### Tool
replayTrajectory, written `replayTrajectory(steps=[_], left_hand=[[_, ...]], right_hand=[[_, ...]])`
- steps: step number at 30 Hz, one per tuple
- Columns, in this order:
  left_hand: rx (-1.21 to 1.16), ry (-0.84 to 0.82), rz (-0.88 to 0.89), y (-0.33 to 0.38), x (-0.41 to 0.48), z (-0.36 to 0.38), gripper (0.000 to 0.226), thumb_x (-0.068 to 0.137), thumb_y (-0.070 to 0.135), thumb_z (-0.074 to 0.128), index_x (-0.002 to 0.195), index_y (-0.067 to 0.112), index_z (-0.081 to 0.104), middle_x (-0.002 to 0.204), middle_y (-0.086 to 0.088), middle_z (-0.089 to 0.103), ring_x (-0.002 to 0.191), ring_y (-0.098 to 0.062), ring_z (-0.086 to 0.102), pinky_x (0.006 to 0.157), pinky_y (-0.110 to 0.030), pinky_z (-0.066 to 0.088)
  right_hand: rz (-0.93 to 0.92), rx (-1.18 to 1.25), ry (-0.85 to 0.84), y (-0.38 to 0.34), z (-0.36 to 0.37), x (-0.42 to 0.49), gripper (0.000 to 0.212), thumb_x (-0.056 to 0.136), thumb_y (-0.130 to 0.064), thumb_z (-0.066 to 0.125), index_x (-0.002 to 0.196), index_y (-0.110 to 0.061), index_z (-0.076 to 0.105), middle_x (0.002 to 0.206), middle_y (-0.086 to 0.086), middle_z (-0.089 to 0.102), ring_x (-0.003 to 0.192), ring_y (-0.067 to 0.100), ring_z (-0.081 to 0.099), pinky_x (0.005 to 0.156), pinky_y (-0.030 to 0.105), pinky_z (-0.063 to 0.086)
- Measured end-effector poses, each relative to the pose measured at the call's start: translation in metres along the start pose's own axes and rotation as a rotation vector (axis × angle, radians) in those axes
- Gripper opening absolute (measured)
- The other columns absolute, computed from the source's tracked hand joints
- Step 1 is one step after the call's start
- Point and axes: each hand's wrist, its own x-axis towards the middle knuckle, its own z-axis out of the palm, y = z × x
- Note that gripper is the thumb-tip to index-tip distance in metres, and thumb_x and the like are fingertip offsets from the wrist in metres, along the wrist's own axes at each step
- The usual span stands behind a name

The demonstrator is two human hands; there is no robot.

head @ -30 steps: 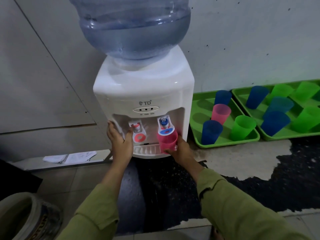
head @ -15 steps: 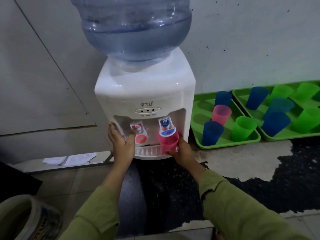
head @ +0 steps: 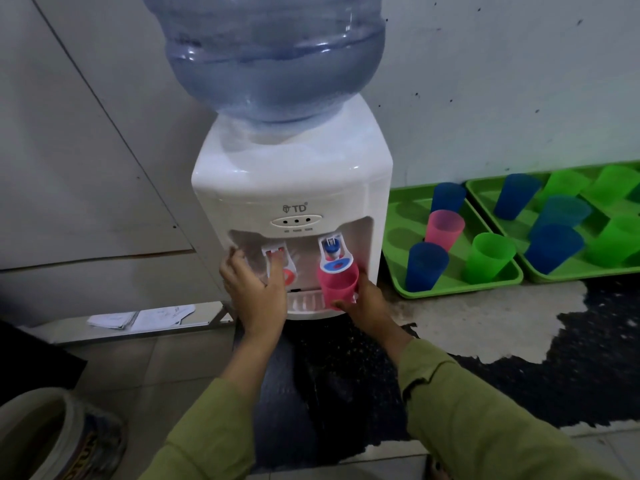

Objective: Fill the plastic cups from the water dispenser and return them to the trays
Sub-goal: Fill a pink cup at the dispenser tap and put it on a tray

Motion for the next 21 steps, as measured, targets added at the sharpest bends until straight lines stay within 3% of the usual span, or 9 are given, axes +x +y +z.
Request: replayTrajectory(steps=[3, 5, 6, 8, 10, 11, 14, 18, 21], left_hand=[[-0.013, -0.105, 0.037, 0.013, -0.013, 0.005, 0.021, 0.084, 0.035, 0.062, 0.095, 0.017, 0.06, 0.097, 0.001, 0.064, 0.093, -0.015, 0.059, 0.077, -0.022, 0.042], [-0.038, -0.287, -0.042, 0.021, -0.017, 0.01, 0.019, 0.085, 0.044, 0.06, 0.078, 0.026, 0.061, 0.074, 0.014, 0.065, 0.069, 0.004, 0.059, 0.058, -0.011, 0.04], [-0.041, -0.368, -0.073, 0.024, -0.018, 0.012, 0.022, 0.084, 0.045, 0.06, 0.073, 0.026, 0.062, 0.068, 0.014, 0.065, 0.062, 0.006, 0.058, 0.054, -0.008, 0.039], [-0.06, -0.461, -0.145, 0.025, -0.016, 0.019, 0.019, 0.082, 0.038, 0.065, 0.072, 0.022, 0.065, 0.069, 0.009, 0.068, 0.061, 0.001, 0.06, 0.06, -0.014, 0.044], [-0.127, -0.509, -0.254, 0.027, -0.014, 0.023, 0.012, 0.08, 0.027, 0.069, 0.075, 0.016, 0.068, 0.075, -0.002, 0.071, 0.07, -0.015, 0.066, 0.067, -0.023, 0.051], [-0.179, -0.537, -0.322, 0.028, -0.012, 0.024, 0.009, 0.081, 0.022, 0.069, 0.078, 0.014, 0.068, 0.077, -0.006, 0.071, 0.07, -0.018, 0.066, 0.063, -0.021, 0.052], [-0.243, -0.584, -0.439, 0.03, -0.007, 0.026, 0.005, 0.08, 0.011, 0.07, 0.081, 0.008, 0.067, 0.07, -0.005, 0.068, 0.052, -0.006, 0.061, 0.041, -0.01, 0.041], [-0.21, -0.62, -0.449, 0.031, 0.0, 0.028, 0.011, 0.078, 0.005, 0.071, 0.089, 0.003, 0.067, 0.068, -0.004, 0.067, 0.045, 0.0, 0.06, 0.04, -0.009, 0.04], [-0.151, -0.654, -0.418, 0.026, 0.002, 0.03, 0.015, 0.076, 0.003, 0.072, 0.09, 0.005, 0.067, 0.079, -0.009, 0.07, 0.055, -0.006, 0.065, 0.047, -0.012, 0.046]], right_hand=[[0.011, 0.003, 0.0, 0.0, 0.001, 0.0, 0.068, 0.07, -0.003, 0.077, 0.129, -0.007, 0.044, 0.122, 0.01, 0.059, 0.098, 0.012, 0.056, 0.057, -0.001, 0.041], [0.021, 0.025, -0.002, 0.0, 0.001, 0.001, 0.067, 0.07, 0.0, 0.076, 0.129, -0.005, 0.045, 0.122, 0.012, 0.059, 0.09, 0.007, 0.054, 0.053, -0.005, 0.039], [0.019, 0.013, 0.007, 0.001, 0.001, 0.002, 0.066, 0.07, 0.0, 0.076, 0.128, -0.004, 0.045, 0.122, 0.013, 0.059, 0.091, 0.009, 0.054, 0.053, -0.007, 0.037], [0.009, 0.0, 0.02, 0.001, 0.002, 0.003, 0.067, 0.069, 0.001, 0.077, 0.128, -0.003, 0.046, 0.121, 0.013, 0.059, 0.099, 0.016, 0.056, 0.058, -0.006, 0.037], [0.008, -0.026, 0.023, 0.001, 0.001, 0.004, 0.07, 0.068, -0.004, 0.079, 0.13, -0.006, 0.045, 0.123, 0.012, 0.06, 0.104, 0.018, 0.057, 0.074, 0.002, 0.041], [0.008, -0.044, 0.02, 0.0, 0.001, 0.004, 0.071, 0.068, -0.007, 0.079, 0.13, -0.008, 0.045, 0.123, 0.01, 0.06, 0.106, 0.017, 0.057, 0.078, 0.005, 0.041], [0.011, -0.051, 0.009, 0.002, 0.001, 0.005, 0.073, 0.068, -0.01, 0.08, 0.131, -0.01, 0.044, 0.124, 0.008, 0.061, 0.112, 0.02, 0.057, 0.087, 0.014, 0.041], [0.01, -0.055, 0.027, 0.002, 0.003, 0.006, 0.073, 0.067, -0.012, 0.081, 0.13, -0.011, 0.046, 0.123, 0.007, 0.061, 0.113, 0.02, 0.057, 0.088, 0.018, 0.039], [0.0, -0.071, 0.03, 0.003, 0.003, 0.006, 0.07, 0.068, -0.014, 0.081, 0.129, -0.01, 0.047, 0.124, 0.008, 0.061, 0.114, 0.021, 0.057, 0.093, 0.022, 0.043]])
